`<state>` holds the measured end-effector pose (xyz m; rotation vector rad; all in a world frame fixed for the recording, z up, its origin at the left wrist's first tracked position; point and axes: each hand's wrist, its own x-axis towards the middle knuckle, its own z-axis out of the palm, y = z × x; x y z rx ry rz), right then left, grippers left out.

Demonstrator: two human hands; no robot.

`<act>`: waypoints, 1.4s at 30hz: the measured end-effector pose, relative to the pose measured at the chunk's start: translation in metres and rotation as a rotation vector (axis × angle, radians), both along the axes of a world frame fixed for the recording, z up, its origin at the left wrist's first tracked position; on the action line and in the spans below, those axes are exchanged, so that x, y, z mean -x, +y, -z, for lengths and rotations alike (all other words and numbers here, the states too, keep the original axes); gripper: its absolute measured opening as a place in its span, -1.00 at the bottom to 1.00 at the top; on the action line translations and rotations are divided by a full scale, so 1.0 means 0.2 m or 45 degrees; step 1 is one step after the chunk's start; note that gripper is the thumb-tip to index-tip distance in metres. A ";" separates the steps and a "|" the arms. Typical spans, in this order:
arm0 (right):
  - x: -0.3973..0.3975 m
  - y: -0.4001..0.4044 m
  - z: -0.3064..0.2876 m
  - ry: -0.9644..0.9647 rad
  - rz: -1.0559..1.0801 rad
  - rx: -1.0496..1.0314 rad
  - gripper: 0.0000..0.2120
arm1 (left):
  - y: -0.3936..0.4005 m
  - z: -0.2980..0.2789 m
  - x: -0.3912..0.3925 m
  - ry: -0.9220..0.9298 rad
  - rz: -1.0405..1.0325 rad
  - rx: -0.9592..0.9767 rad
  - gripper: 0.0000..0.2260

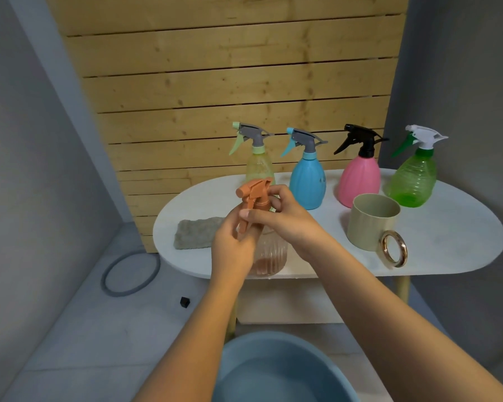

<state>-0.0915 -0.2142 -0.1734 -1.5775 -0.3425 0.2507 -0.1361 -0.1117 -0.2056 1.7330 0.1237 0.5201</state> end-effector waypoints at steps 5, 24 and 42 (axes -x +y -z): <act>-0.01 -0.01 0.00 0.017 -0.032 0.006 -0.58 | -0.02 -0.03 0.00 0.034 -0.075 -0.049 -0.79; -0.10 -0.08 0.10 -0.093 -0.039 -0.025 -0.81 | -0.02 -0.02 -0.03 0.217 -0.030 0.020 -0.77; -0.13 -0.10 0.13 -0.002 -0.048 -0.291 -0.95 | 0.01 0.05 -0.08 0.115 0.034 0.143 -0.87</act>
